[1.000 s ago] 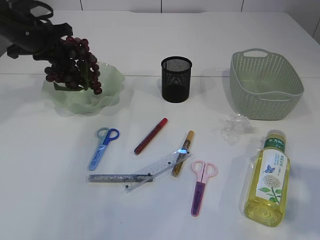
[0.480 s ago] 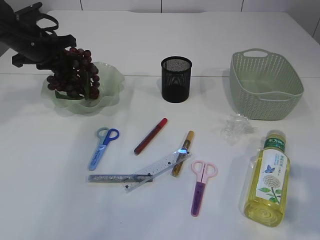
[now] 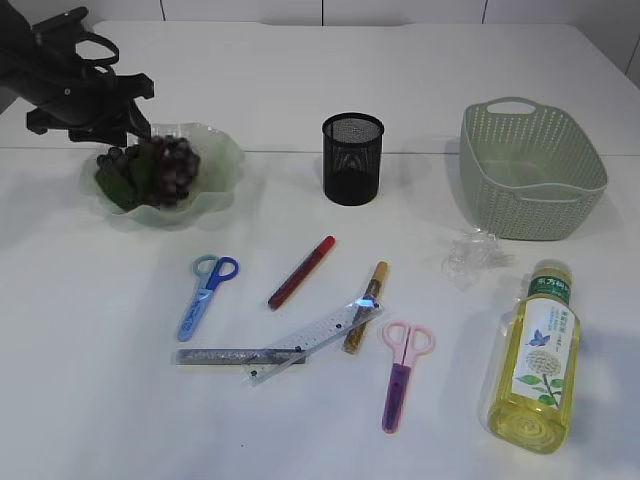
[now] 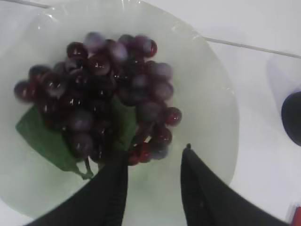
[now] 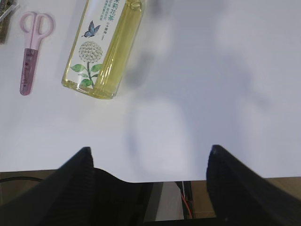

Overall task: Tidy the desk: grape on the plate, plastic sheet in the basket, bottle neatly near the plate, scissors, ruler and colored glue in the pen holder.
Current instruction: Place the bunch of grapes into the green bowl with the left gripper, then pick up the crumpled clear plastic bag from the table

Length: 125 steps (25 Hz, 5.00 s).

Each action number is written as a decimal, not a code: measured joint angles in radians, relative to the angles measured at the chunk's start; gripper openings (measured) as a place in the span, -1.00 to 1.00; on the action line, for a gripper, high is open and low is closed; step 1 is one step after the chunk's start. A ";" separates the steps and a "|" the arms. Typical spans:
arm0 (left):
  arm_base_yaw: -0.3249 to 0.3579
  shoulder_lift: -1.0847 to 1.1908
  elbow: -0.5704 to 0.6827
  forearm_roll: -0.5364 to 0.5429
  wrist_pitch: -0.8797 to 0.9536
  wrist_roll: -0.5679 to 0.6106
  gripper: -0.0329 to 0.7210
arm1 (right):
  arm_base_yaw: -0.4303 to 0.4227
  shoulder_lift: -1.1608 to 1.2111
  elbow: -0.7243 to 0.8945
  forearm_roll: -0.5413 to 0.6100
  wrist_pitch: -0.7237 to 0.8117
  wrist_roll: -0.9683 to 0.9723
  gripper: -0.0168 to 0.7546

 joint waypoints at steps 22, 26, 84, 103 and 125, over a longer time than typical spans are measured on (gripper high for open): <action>0.000 0.002 -0.384 0.004 0.508 0.015 -0.01 | 0.000 0.000 0.000 0.000 -0.029 0.000 0.54; 0.000 0.002 -0.416 0.040 0.622 0.004 -0.01 | 0.000 0.019 0.000 0.009 -0.029 0.000 0.54; 0.000 -0.589 -0.170 0.256 0.676 -0.067 0.16 | 0.340 1.062 -0.690 -0.182 -0.209 0.611 0.54; 0.000 -0.589 -0.170 0.256 0.676 -0.067 0.16 | 0.340 1.180 -0.702 -0.247 -0.312 0.715 0.54; 0.000 -0.589 -0.170 0.256 0.676 -0.067 0.16 | 0.340 1.295 -0.704 -0.351 -0.422 0.792 0.54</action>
